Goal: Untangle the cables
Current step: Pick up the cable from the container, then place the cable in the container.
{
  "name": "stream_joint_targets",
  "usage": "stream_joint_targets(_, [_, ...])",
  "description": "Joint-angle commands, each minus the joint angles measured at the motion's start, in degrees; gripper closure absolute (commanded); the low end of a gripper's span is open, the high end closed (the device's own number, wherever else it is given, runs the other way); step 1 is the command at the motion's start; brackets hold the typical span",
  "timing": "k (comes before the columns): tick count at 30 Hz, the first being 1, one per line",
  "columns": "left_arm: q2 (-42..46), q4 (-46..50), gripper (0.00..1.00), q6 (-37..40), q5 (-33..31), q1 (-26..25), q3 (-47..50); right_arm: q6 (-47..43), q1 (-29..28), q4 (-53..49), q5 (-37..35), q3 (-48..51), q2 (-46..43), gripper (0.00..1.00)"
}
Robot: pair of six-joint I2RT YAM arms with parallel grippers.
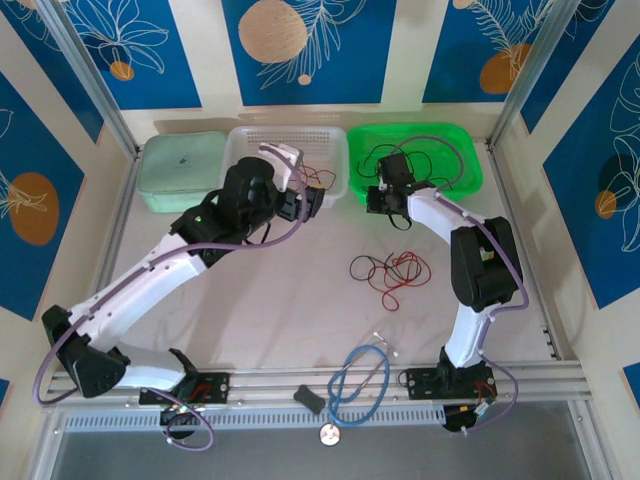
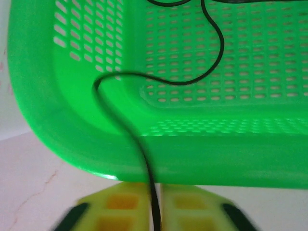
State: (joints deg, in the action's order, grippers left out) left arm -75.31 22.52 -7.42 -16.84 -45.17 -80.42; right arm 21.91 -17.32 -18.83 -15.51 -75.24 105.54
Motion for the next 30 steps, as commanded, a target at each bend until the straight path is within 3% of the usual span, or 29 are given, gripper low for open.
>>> stream_joint_targets(1, [3.2, 0.97, 0.0, -2.23, -0.49, 0.08, 1.8, 2.32, -0.68, -2.72, 0.17, -2.21, -3.1, 1.0])
stream_joint_targets(10, [5.04, 4.35, 0.01, -3.53, 3.05, 0.08, 4.21, 3.11, 2.9, -17.73, 3.51, -20.59, 0.04, 1.0])
stream_joint_targets(20, [7.01, 4.76, 0.03, -5.14, 11.36, -0.74, 11.58, 2.43, 9.55, -30.24, -0.55, -53.57, 27.56, 0.99])
stream_joint_targets(25, [7.39, 6.28, 0.04, -5.37, 12.18, -1.7, 12.15, 5.26, 11.34, -40.26, -3.13, -67.79, 37.97, 0.69])
stream_joint_targets(30, [6.68, 7.42, 0.04, -5.5, 12.7, -2.46, 11.49, 5.35, 11.26, -34.49, -4.45, -57.02, 28.58, 0.49])
